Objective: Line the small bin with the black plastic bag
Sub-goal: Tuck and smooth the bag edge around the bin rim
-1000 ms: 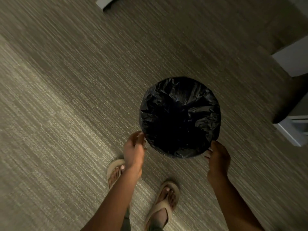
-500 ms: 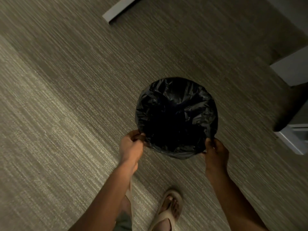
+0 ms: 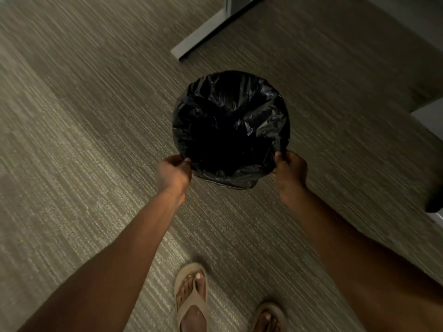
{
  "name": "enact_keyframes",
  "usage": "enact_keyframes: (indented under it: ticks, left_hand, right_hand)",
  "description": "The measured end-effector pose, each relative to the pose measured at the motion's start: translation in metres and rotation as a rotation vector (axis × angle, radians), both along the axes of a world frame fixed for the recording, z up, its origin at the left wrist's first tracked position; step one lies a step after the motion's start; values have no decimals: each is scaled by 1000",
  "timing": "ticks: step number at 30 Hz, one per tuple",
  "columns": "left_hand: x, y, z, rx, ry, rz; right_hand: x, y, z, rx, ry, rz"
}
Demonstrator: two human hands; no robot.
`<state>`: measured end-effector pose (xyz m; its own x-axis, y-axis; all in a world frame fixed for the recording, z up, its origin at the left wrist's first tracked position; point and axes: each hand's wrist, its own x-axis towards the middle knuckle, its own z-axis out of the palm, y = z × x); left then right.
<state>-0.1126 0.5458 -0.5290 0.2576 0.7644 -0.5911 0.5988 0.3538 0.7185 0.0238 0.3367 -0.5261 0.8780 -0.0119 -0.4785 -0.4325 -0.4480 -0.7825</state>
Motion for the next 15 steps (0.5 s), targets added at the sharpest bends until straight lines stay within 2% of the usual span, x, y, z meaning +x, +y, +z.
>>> enact_keyframes:
  ticks: [4,9,15]
  left_hand:
    - [26,24,-6,-48,29,-19]
    - [34,24,-5,8,40,-54]
    - [33,21,-5,22,32,-81]
  right_hand:
    - [21,22,-2,40,83,-51]
    - [23,25,-11,4,138,-102]
    - [27,15,-6,-12,154,-18]
